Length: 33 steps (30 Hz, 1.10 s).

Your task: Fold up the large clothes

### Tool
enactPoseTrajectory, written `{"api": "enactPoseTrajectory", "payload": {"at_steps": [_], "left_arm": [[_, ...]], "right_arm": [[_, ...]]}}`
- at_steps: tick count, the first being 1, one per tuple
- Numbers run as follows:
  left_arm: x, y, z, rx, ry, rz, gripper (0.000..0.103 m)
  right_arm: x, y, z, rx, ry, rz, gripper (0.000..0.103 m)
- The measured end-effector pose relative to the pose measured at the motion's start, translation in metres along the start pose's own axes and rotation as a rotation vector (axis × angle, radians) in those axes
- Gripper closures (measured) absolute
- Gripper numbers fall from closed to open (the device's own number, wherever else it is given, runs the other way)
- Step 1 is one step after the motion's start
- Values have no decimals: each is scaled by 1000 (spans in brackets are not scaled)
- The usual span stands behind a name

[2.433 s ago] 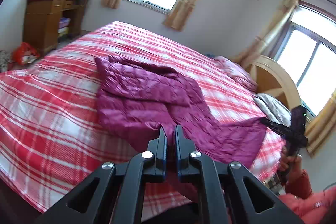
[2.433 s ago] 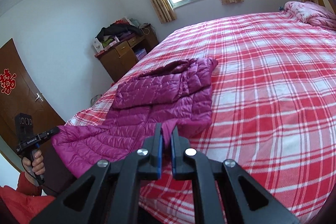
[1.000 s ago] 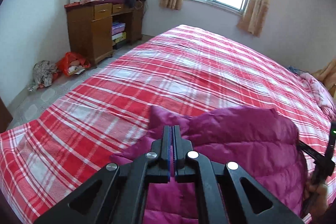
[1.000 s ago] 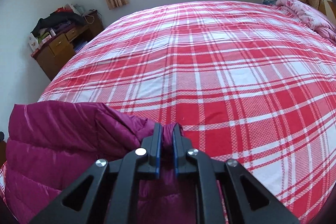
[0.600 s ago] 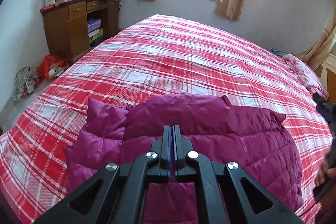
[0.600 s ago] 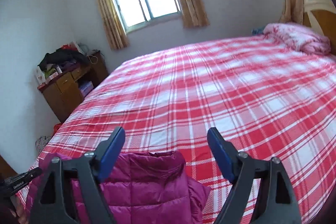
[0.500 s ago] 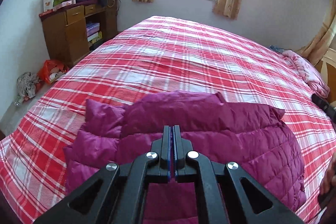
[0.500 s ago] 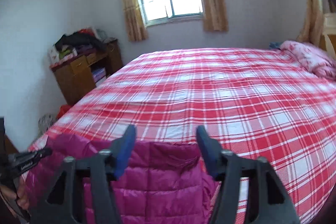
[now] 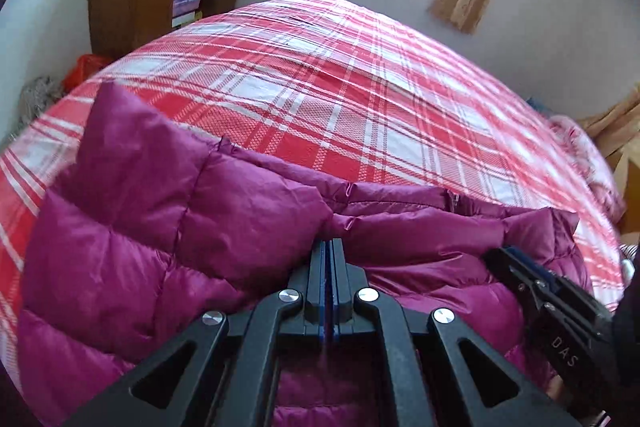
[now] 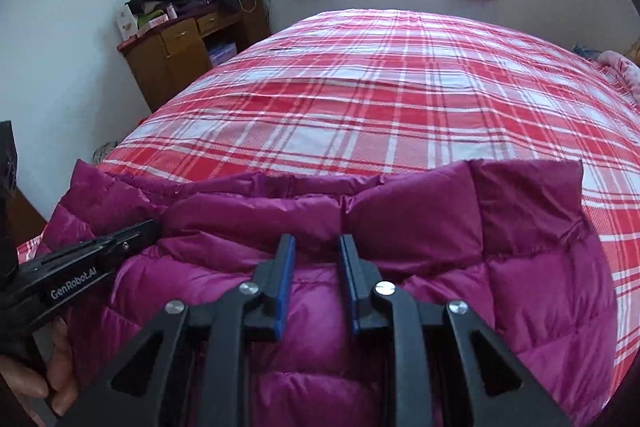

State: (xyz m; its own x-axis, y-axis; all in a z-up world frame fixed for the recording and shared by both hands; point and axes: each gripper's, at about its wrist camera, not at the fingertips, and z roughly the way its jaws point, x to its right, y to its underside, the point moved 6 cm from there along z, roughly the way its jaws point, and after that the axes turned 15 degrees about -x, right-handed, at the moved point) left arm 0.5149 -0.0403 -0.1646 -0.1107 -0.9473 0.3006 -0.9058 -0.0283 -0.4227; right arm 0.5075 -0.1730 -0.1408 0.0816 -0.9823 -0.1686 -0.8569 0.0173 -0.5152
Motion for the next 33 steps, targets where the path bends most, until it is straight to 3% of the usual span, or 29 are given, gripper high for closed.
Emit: {"api": "enactPoseTrajectory", "payload": {"at_steps": [6, 15, 18, 20, 22, 24, 26, 28, 33], "left_arm": [[-4, 4, 11, 47, 88, -27, 101], [-3, 1, 17, 18, 101, -41, 101], [-6, 2, 15, 21, 102, -44, 101], [-5, 1, 16, 20, 88, -38, 101], [-2, 1, 16, 20, 62, -25, 101], [2, 0, 15, 21, 35, -12, 101], [6, -1, 15, 22, 4, 4, 101], [11, -1, 16, 21, -27, 17, 101], [16, -5, 14, 2, -64, 31, 101]], "right_arm": [[2, 2, 12, -13, -46, 18, 77], [6, -2, 15, -71, -56, 33, 80], [26, -4, -21, 29, -18, 66, 80], [47, -3, -39, 63, 54, 87, 78], [76, 0, -46, 65, 186, 113, 78], [105, 8, -39, 35, 239, 162, 78], [125, 17, -19, -32, 224, 207, 77], [135, 19, -11, -32, 144, 248, 77], [135, 17, -8, -28, 150, 248, 77]]}}
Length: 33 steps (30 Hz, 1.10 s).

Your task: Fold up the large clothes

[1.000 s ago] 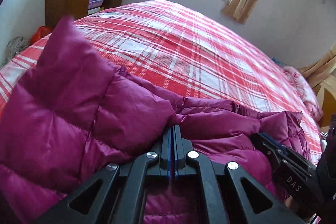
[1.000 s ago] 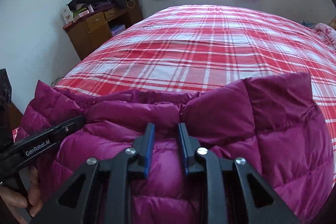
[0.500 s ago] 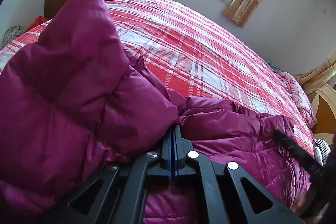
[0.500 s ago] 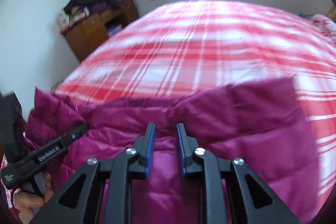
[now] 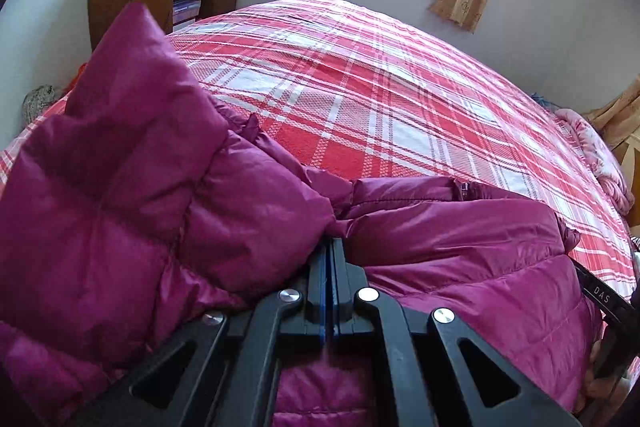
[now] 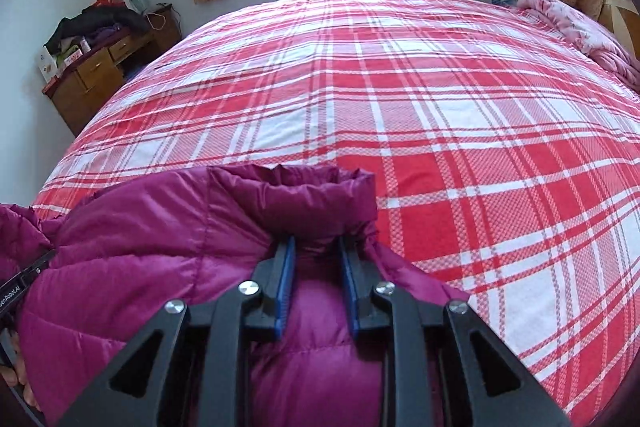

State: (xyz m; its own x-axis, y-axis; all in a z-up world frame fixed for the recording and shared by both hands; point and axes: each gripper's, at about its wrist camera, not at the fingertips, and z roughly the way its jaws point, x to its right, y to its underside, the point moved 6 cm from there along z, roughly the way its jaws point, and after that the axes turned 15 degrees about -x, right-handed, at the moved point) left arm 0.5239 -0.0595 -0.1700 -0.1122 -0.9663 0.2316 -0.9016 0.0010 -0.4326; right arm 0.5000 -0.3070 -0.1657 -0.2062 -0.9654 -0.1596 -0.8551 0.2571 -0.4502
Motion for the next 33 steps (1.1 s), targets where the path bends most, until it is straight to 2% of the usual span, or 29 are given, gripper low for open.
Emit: {"api": "enactPoseTrajectory", "payload": {"at_steps": [3, 6, 8, 10, 11, 12, 13, 15, 18, 20, 22, 24, 26, 29, 33], "left_arm": [[7, 2, -24, -35, -30, -1, 101], [-8, 16, -70, 15, 35, -25, 101], [-23, 29, -98, 47, 35, -25, 101], [-41, 39, -115, 71, 4, -33, 101], [-54, 45, -125, 95, -5, -52, 101], [-64, 50, -132, 121, -9, -70, 101], [-76, 55, -139, 151, -22, -94, 101], [-95, 65, -141, 166, -69, -137, 101], [-108, 80, -126, 118, -27, -193, 101], [-108, 86, -116, 98, -10, -217, 101], [-105, 92, -114, 106, -22, -218, 101], [-101, 95, -119, 133, -29, -234, 101], [-96, 96, -123, 158, -2, -239, 101], [-96, 93, -127, 157, 26, -254, 101], [-88, 95, -157, 257, 45, -215, 100]], "right_arm": [[0, 1, -1, 3, 1, 4, 78], [-1, 3, -3, 2, 24, -4, 78], [-2, 3, -3, -2, 48, -14, 78], [-5, 2, -4, -24, 107, -34, 78], [-8, 3, -10, -29, 163, -51, 79], [-13, 5, -25, 9, 212, -61, 79], [-19, 9, -43, 74, 201, -63, 79], [-45, 24, -80, 173, 108, -99, 79], [-93, 54, -106, 189, -34, -175, 79], [-122, 70, -107, 173, -98, -209, 79], [-148, 83, -95, 135, -138, -224, 79], [-166, 90, -75, 96, -149, -231, 79], [-172, 94, -56, 53, -157, -220, 79], [-172, 100, -31, 10, -119, -226, 80], [-176, 107, -20, 22, -71, -275, 80]]}}
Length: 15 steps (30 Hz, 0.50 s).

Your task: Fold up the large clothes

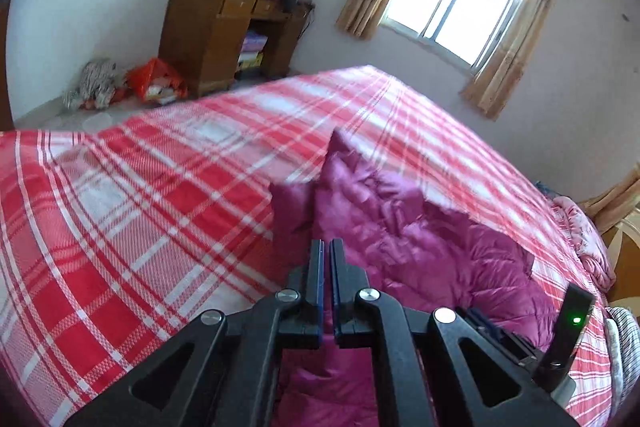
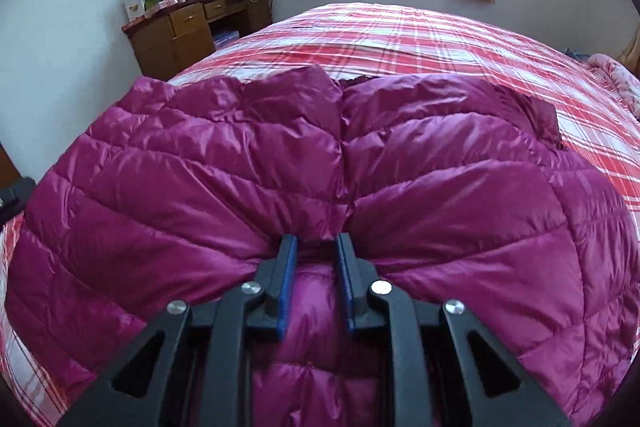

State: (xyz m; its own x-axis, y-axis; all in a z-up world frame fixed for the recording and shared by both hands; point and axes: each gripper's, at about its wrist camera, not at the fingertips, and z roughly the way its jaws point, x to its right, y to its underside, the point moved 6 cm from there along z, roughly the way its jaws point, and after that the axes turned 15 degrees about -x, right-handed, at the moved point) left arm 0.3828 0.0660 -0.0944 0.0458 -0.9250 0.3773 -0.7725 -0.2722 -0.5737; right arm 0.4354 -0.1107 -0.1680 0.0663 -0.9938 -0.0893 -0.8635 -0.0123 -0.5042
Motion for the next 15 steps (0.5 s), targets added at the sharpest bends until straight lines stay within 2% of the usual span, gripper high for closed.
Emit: {"api": "enactPoseTrajectory", "payload": {"at_steps": [1, 2, 4, 6, 7, 8, 10, 12, 15], "left_arm": [[5, 0, -2, 14, 6, 16, 98], [8, -2, 0, 9, 14, 22, 93], [9, -2, 5, -22, 34, 1, 70], [9, -3, 3, 0, 96, -58, 31], [9, -3, 3, 20, 115, -74, 23], [8, -3, 6, 39, 118, -80, 18], [6, -4, 17, 24, 56, -77, 18], [-1, 1, 38, -63, -11, -76, 18], [-11, 14, 59, -161, 10, -126, 18]], "right_arm": [[0, 0, -1, -2, 4, -2, 80], [0, 1, -1, 0, 7, -3, 80], [0, 4, -2, 6, 2, -2, 80], [2, 5, -2, 11, -19, 8, 80], [2, 5, -3, 14, -29, 12, 80], [3, 5, -3, 15, -37, 16, 80], [4, 5, -3, 17, -48, 20, 80], [5, 5, -4, 19, -56, 23, 80], [5, 4, -4, 21, -70, 29, 80]]}}
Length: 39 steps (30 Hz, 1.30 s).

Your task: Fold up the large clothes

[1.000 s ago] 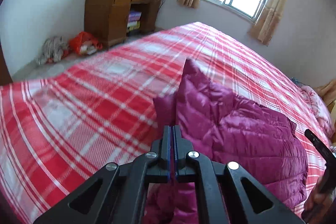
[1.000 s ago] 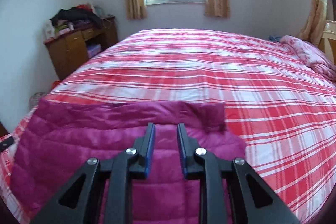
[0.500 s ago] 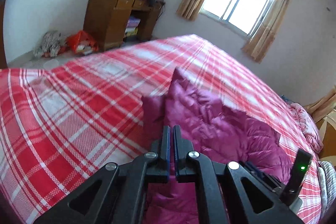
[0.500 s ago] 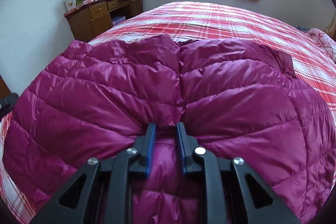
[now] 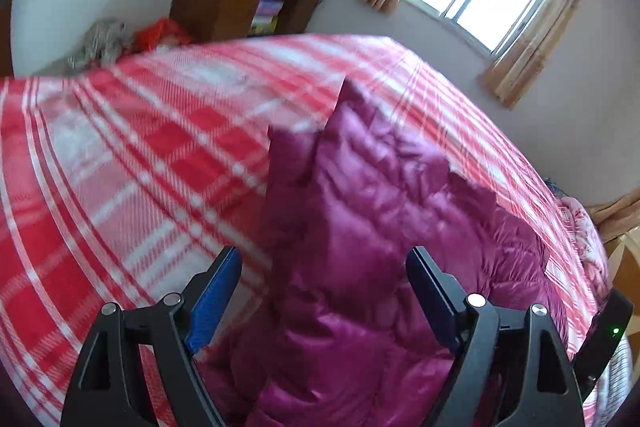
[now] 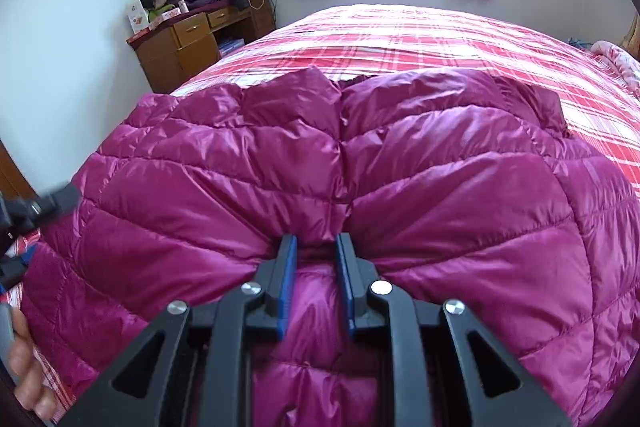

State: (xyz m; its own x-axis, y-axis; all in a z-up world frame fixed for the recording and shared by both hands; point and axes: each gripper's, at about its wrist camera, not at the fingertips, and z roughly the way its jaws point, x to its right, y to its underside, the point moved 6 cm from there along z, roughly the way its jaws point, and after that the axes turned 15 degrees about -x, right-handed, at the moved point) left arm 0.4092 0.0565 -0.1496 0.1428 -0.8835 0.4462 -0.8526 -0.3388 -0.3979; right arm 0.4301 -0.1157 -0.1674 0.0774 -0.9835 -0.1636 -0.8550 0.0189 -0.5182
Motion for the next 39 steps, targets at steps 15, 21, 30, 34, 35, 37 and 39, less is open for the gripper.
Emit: {"api": "enactPoseTrajectory", "payload": {"at_steps": [15, 21, 30, 34, 35, 37, 39], "left_arm": [[7, 37, 9, -15, 270, -90, 57], [13, 28, -3, -14, 348, -110, 84], [29, 23, -65, 30, 396, -10, 88], [33, 23, -107, 81, 332, 82, 88], [32, 23, -115, 89, 308, 103, 88], [30, 23, -129, 106, 257, 142, 88], [32, 21, -136, 120, 198, 185, 88]], "right_arm": [[4, 0, 3, -10, -22, 6, 80], [3, 0, 4, -24, -23, 8, 80], [-22, 17, -5, -116, -130, 131, 80], [-57, 37, -4, -196, -368, 208, 80], [-68, 42, -2, -219, -428, 220, 80], [-90, 50, 1, -267, -549, 245, 80], [-109, 56, 5, -317, -663, 249, 83]]}}
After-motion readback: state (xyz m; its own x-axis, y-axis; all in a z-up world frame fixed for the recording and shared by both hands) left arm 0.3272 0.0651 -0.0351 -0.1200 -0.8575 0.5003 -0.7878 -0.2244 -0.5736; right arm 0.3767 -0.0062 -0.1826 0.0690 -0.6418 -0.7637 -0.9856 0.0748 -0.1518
